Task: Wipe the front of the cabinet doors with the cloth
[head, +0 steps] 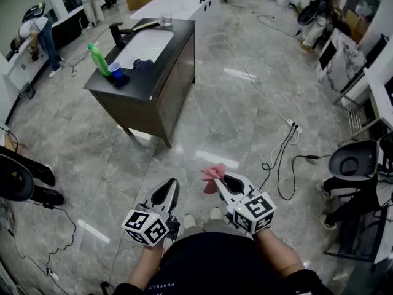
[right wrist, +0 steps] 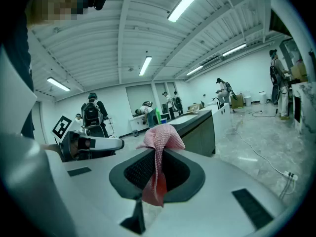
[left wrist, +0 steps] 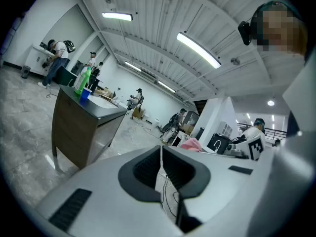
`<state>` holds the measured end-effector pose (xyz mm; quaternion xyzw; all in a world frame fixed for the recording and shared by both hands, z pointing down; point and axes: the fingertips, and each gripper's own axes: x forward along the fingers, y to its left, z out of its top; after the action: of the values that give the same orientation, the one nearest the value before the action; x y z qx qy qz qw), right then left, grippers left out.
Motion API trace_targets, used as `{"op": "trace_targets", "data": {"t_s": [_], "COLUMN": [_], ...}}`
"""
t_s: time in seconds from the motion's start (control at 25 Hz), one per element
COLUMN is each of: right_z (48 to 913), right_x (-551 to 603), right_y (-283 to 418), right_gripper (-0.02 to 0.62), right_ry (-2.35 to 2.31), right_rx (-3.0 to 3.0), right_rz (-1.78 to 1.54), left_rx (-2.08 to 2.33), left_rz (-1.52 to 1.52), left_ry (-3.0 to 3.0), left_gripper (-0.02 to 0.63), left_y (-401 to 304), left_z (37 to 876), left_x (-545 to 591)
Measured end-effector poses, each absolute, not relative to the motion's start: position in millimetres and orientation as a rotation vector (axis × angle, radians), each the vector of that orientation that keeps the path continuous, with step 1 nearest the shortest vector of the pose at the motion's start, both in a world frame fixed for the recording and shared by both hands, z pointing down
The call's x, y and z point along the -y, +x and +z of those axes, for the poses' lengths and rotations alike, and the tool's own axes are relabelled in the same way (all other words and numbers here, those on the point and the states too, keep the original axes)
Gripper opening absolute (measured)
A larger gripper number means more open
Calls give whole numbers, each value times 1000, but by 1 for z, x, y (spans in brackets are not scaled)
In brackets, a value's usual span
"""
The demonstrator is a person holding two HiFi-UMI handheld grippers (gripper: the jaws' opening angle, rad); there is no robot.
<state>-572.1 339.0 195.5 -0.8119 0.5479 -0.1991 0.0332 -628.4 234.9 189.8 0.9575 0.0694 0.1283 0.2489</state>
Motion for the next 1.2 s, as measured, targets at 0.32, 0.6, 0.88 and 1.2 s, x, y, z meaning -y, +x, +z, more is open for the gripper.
{"op": "trace_targets", "data": {"t_s": [0.32,0.6,0.88,1.2], "right_z": [206,207,210,219], "right_x": [-339,-347,-372,-401], "right_y": [-556,-537,-505,-476], "right_gripper": [54,54,54,54], "right_ry": [-2483,-2422,-2417,-2433], "right_rx": [-1653,-1633,-1617,-1588], "right_rz": [-638,-642,-633,-664], "left_rx": [-261,-301,-248,-240], "left_rz": [324,338,363,307], "left_ry": [2630,2643,2676,2665], "left_gripper": [9,9,9,9], "left_y": [-614,-596,-565,-530], "left_z": [188,189,197,190], "left_x": [-244,-251,-259,-279]}}
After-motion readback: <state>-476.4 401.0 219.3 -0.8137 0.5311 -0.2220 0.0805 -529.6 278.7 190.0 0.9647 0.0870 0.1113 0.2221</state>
